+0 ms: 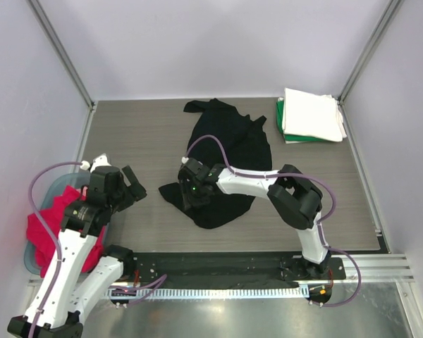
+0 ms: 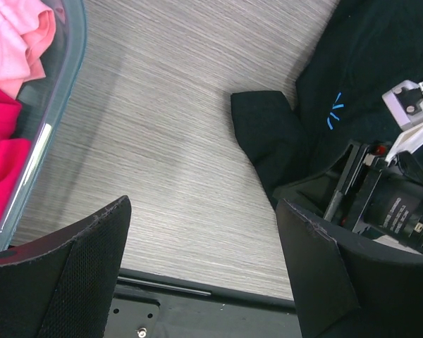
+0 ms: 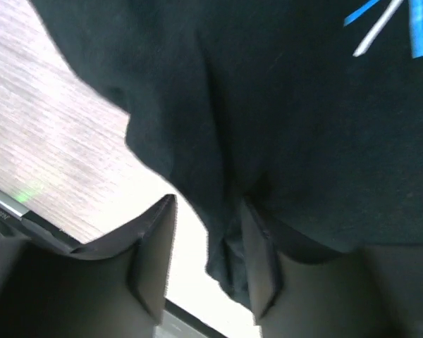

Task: Fold and stack the t-shirts
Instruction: Flatten the tshirt out

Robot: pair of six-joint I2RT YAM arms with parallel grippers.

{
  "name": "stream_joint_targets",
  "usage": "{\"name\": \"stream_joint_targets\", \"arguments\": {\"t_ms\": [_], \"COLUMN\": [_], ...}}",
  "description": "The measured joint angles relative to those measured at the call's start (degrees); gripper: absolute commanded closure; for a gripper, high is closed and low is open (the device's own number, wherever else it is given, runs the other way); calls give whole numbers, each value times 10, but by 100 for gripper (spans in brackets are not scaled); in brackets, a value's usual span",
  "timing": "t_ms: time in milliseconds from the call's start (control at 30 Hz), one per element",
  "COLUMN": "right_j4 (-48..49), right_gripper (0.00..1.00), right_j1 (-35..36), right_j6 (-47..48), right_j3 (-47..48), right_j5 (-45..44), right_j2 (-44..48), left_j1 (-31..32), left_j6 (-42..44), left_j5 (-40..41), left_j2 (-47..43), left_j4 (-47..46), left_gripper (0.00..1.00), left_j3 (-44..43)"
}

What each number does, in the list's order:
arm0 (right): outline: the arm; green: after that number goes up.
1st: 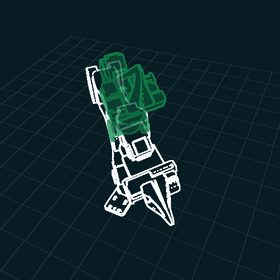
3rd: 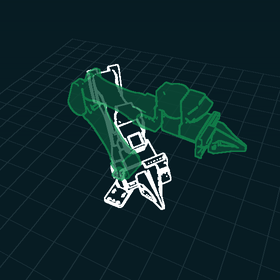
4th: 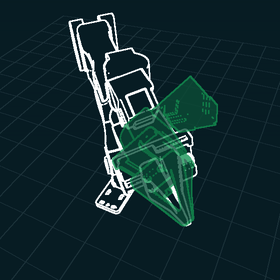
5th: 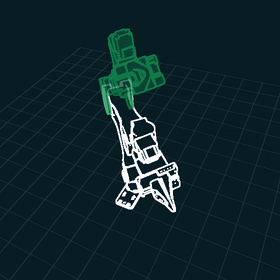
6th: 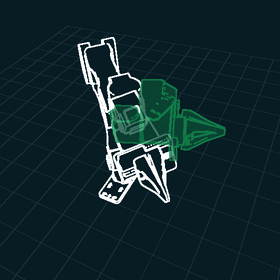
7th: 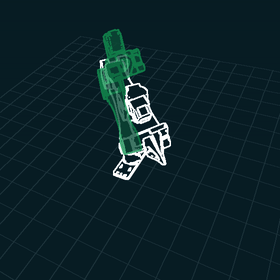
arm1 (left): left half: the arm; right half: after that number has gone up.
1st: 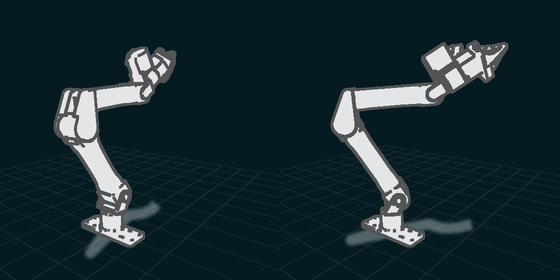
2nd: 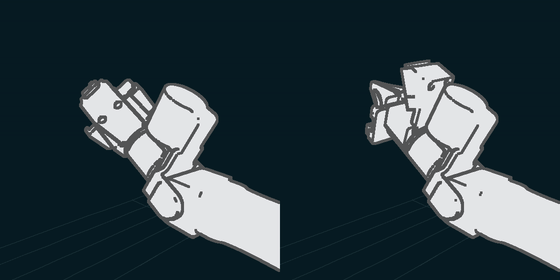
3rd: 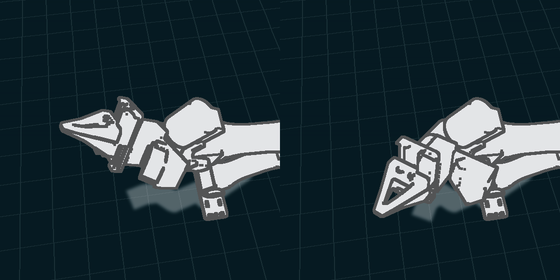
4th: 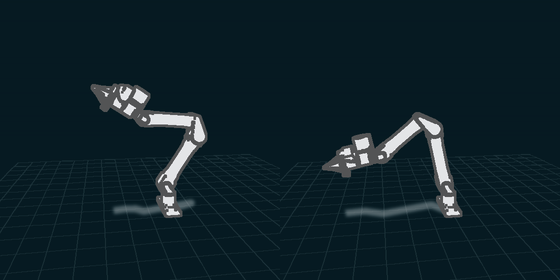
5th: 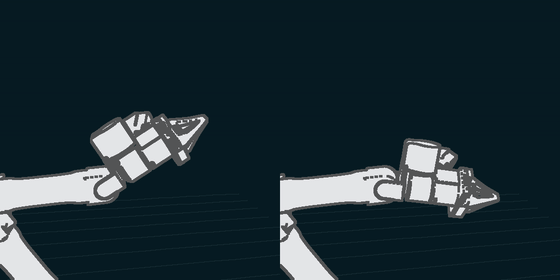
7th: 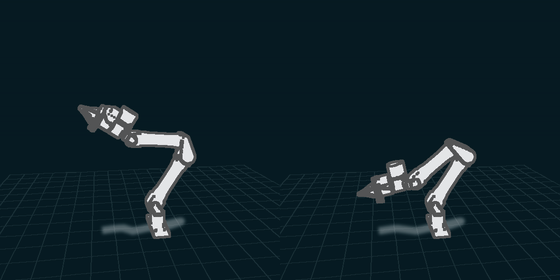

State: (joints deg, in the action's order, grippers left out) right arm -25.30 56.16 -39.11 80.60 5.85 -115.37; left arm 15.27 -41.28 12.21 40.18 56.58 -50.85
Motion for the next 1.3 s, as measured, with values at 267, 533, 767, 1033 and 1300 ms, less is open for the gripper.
{"name": "stream_joint_targets", "arguments": {"t_ms": [267,533,767,1033,1300], "right_j4": [-2,-81,-316,-491,-378], "right_gripper": [93,99,59,15,3], "right_j1": [20,23,23,23,23], "right_j6": [0,16,-58,-163,-130], "right_j3": [3,-35,-147,-160,-246], "right_j5": [-7,-82,-287,-386,-336], "right_j2": [0,84,409,594,587], "left_j1": [0,0,0,0,31], "left_j6": [0,-1,-3,-15,-31], "left_j5": [0,1,10,24,-30], "left_j2": [1,1,-9,-9,96], "left_j4": [-1,-1,-1,-2,-57], "left_gripper": [16,18,19,24,30], "left_j3": [0,0,0,2,43]}}
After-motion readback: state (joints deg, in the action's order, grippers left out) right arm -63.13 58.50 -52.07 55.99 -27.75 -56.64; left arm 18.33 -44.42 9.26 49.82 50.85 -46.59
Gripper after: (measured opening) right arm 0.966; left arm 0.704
